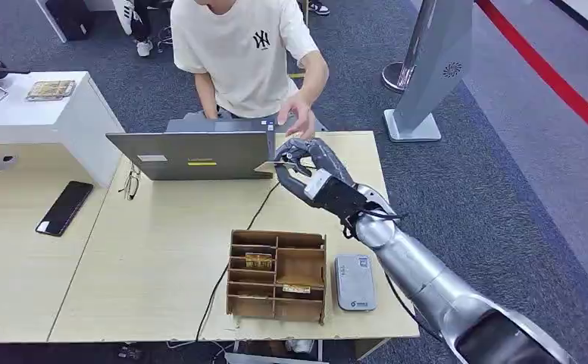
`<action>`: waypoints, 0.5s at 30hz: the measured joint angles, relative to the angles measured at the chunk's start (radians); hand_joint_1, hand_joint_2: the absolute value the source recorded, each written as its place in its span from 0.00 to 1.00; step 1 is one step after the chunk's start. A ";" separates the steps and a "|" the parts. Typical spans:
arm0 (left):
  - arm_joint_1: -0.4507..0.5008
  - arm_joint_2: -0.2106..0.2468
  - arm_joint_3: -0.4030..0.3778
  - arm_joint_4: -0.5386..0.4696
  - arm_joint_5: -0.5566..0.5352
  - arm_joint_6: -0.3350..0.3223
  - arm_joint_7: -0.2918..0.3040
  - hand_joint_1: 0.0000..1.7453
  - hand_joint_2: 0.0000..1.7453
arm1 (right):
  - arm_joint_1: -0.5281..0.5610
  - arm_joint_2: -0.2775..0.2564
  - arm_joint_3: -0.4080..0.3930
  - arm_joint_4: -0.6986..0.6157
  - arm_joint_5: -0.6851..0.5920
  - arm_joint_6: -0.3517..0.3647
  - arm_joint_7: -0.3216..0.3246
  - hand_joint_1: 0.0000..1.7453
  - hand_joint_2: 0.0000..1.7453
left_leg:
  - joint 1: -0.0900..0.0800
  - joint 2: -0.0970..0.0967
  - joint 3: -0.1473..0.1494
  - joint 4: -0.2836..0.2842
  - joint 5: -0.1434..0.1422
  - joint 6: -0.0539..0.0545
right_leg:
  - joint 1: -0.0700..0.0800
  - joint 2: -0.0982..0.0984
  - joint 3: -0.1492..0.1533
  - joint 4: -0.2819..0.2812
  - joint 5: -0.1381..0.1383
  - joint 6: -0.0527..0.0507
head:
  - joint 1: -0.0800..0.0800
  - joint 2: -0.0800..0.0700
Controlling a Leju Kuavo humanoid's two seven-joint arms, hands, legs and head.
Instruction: Pass the card to the sensor for recognition and then transmit it.
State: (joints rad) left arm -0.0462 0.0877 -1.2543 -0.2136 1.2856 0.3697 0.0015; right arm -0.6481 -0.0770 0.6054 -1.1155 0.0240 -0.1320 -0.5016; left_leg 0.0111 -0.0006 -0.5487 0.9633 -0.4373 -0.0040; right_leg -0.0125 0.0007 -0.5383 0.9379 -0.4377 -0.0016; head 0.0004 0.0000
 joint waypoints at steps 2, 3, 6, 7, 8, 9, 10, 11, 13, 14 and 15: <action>-0.002 0.000 0.000 0.000 -0.006 0.000 0.000 0.00 0.00 | -0.037 0.019 0.002 0.035 0.007 -0.002 -0.001 1.00 1.00 | 0.000 0.000 0.000 0.000 0.000 0.000 | 0.000 0.000 0.000 0.000 0.000 0.000 | 0.000 0.000; -0.003 0.000 -0.001 0.000 -0.009 0.000 0.000 0.00 0.00 | -0.052 0.029 0.003 0.052 0.016 -0.003 0.000 1.00 1.00 | 0.000 0.000 0.000 0.000 0.000 0.000 | 0.000 0.000 0.000 0.000 0.000 0.000 | 0.000 0.000; -0.005 0.001 -0.005 0.000 -0.020 0.000 0.000 0.00 0.00 | -0.099 0.060 0.010 0.114 0.032 -0.014 0.010 1.00 1.00 | 0.000 0.000 0.000 0.000 0.000 0.000 | 0.000 0.000 0.000 0.000 0.000 0.000 | 0.000 0.000; -0.006 0.002 -0.007 0.000 -0.023 0.000 0.000 0.00 0.00 | -0.114 0.069 0.012 0.134 0.040 -0.022 0.016 1.00 1.00 | 0.000 0.000 0.000 0.000 0.000 0.000 | 0.000 0.000 0.000 0.000 0.000 0.000 | 0.000 0.000; -0.007 0.002 -0.009 0.000 -0.027 0.000 0.002 0.00 0.00 | -0.128 0.080 0.014 0.157 0.046 -0.030 0.022 1.00 1.00 | 0.000 0.000 0.000 0.000 0.000 0.000 | 0.000 0.000 0.000 0.000 0.000 0.000 | 0.000 0.000; -0.008 0.002 -0.010 0.000 -0.030 0.000 0.002 0.00 0.00 | -0.142 0.091 0.016 0.181 0.051 -0.035 0.026 1.00 1.00 | 0.000 0.000 0.000 0.000 0.000 0.000 | 0.000 0.000 0.000 0.000 0.000 0.000 | 0.000 0.000; -0.009 0.002 -0.012 0.000 -0.034 0.000 0.003 0.00 0.00 | -0.155 0.101 0.017 0.201 0.059 -0.045 0.032 1.00 1.00 | 0.000 0.000 0.000 0.000 0.000 0.000 | 0.000 0.000 0.000 0.000 0.000 0.000 | 0.000 0.000; -0.009 0.003 -0.014 0.000 -0.037 0.000 0.003 0.00 0.00 | -0.165 0.109 0.019 0.220 0.066 -0.055 0.035 1.00 1.00 | 0.000 0.000 0.000 0.000 0.000 0.000 | 0.000 0.000 0.000 0.000 0.000 0.000 | 0.000 0.000; -0.010 0.003 -0.019 0.000 -0.041 0.000 0.004 0.00 0.00 | -0.185 0.128 0.022 0.263 0.091 -0.085 0.042 1.00 1.00 | 0.000 0.000 0.000 0.000 0.000 0.000 | 0.000 0.000 0.000 0.000 0.000 0.000 | 0.000 0.000; -0.011 0.004 -0.023 0.000 -0.042 0.001 0.005 0.00 0.00 | -0.197 0.138 0.026 0.289 0.101 -0.099 0.043 1.00 1.00 | 0.000 0.000 0.000 0.000 0.000 0.000 | 0.000 0.000 -0.001 0.000 0.000 0.000 | 0.000 0.000; -0.012 0.005 -0.026 0.000 -0.046 0.001 0.007 0.00 0.00 | -0.205 0.146 0.028 0.304 0.112 -0.111 0.046 1.00 1.00 | 0.000 0.000 0.000 0.000 0.000 0.000 | 0.000 0.000 0.000 0.000 0.000 0.000 | 0.000 0.000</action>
State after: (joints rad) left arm -0.0580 0.0923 -1.2806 -0.2136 1.2398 0.3708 0.0084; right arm -0.8528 0.0685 0.6332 -0.8113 0.1359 -0.2427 -0.4559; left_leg 0.0111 -0.0009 -0.5490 0.9633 -0.4369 -0.0044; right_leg -0.0124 0.0006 -0.5388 0.9381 -0.4372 -0.0021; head 0.0004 0.0000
